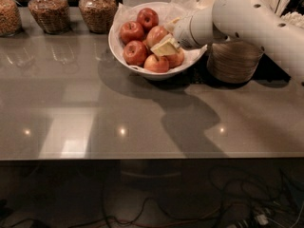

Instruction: Pick apple from white bowl

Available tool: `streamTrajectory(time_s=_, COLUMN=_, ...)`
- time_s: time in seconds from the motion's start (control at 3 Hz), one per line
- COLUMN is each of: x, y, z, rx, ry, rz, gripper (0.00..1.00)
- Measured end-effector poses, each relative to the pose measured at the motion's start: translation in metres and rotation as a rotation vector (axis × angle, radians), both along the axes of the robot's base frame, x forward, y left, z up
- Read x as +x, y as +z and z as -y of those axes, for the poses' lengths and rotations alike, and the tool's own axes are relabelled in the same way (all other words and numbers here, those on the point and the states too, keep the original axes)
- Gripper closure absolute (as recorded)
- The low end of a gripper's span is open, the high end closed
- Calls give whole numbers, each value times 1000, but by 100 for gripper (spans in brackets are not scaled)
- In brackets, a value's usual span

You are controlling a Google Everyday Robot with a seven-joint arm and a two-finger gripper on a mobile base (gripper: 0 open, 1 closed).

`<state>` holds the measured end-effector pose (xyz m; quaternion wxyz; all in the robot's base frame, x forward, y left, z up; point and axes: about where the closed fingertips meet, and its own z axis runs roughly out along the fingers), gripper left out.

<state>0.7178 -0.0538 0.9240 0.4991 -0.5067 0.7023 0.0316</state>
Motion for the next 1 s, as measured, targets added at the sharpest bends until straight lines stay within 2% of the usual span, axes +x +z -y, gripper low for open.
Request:
streamTrajectory(time_s=0.33, x=-6, y=14, z=10, rx=17, ry=16, rz=31, gripper=100)
streamTrajectory(time_s=0.67, x=-17, y=32, z=23, rx=32, ry=65, rz=42, gripper=100)
streamTrajectory(time_s=1.0, x=-40, y=54, z=41, rx=16, ry=115, rz=14, gripper=100)
